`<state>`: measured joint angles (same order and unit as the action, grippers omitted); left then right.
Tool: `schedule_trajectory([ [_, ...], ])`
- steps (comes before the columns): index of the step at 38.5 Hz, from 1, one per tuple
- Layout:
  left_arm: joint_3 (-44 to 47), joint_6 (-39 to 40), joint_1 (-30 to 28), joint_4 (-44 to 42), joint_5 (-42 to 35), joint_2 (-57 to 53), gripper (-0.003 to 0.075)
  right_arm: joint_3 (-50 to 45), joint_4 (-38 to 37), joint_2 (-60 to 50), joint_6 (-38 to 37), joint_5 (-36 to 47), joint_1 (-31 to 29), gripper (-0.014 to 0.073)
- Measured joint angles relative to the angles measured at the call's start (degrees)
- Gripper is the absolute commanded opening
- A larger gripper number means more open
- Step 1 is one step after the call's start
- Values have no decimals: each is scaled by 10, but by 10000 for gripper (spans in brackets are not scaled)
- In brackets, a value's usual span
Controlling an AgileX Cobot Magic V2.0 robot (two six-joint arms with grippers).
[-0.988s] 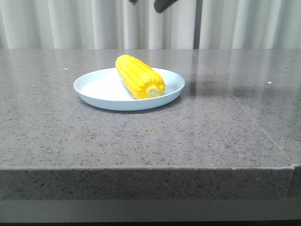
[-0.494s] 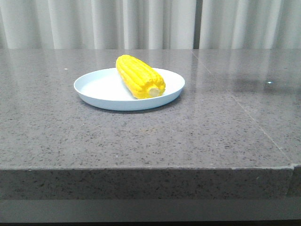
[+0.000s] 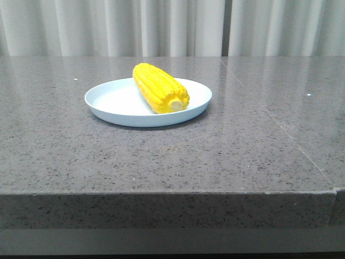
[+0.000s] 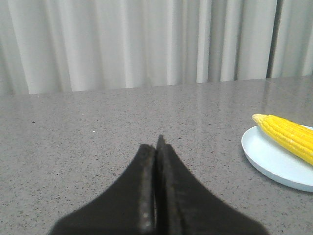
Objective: Place corn on plate with both arms
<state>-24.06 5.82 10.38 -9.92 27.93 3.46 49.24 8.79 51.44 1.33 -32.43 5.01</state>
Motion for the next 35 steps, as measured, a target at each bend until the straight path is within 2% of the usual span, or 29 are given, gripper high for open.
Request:
schedule_trajectory([
  [9, 0, 0, 0, 0, 0, 0, -20, -182, 0, -210, 0, 53, -1, -69],
  [17, 0, 0, 0, 0, 0, 0, -20, -259, 0, -355, 0, 57, -1, -69],
  [23, 0, 0, 0, 0, 0, 0, -20, -273, 0, -399, 0, 58, -1, -69],
  [35, 0, 0, 0, 0, 0, 0, -20, -273, 0, -402, 0, 61, -1, -69],
])
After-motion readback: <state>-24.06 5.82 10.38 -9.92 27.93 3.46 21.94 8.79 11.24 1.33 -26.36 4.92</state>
